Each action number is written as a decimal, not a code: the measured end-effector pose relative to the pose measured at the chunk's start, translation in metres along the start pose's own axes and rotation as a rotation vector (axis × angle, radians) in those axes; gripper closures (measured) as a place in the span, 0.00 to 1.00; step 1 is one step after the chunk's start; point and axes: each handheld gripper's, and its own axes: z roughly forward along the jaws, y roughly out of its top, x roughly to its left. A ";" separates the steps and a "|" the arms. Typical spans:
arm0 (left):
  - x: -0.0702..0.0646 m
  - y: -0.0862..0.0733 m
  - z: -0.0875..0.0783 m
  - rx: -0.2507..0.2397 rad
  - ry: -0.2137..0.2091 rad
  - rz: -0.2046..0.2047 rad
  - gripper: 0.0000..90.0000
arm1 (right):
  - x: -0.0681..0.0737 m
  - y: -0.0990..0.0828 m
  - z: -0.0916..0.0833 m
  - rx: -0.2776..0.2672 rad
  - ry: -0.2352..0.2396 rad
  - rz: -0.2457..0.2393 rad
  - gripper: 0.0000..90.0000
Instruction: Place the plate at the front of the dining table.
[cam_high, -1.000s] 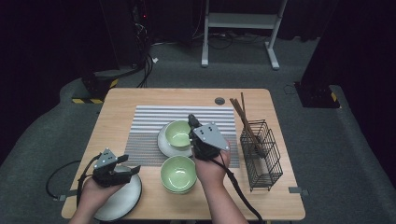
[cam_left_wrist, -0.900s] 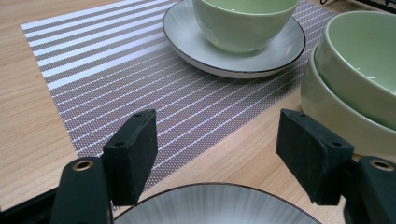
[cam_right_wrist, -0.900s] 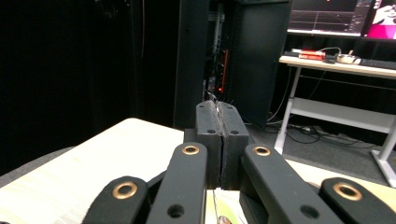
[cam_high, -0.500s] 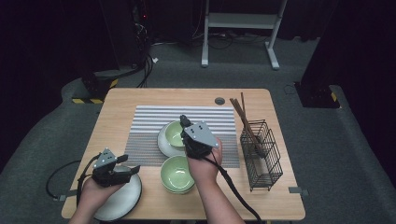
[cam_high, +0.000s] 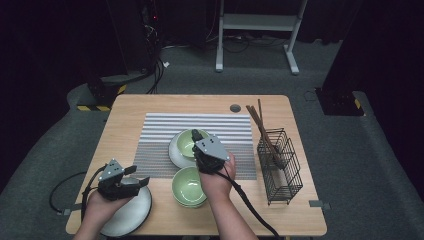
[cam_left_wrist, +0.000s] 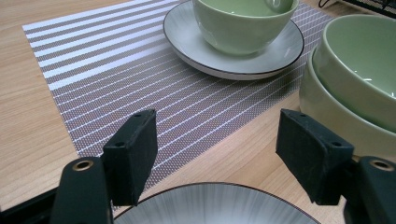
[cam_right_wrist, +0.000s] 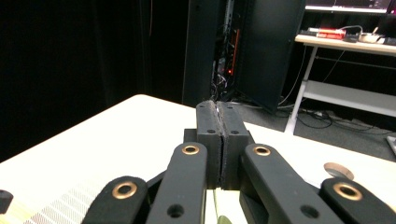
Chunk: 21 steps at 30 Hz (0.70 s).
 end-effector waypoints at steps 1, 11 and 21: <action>0.000 0.000 0.000 0.000 0.000 0.000 0.33 | 0.000 -0.001 0.000 0.002 0.000 -0.003 0.99; 0.000 0.000 0.000 -0.001 0.000 -0.002 0.33 | 0.003 -0.008 0.001 0.009 0.009 -0.015 0.99; 0.003 -0.001 -0.002 0.001 0.006 -0.005 0.33 | 0.009 -0.016 0.006 0.027 0.027 -0.005 0.99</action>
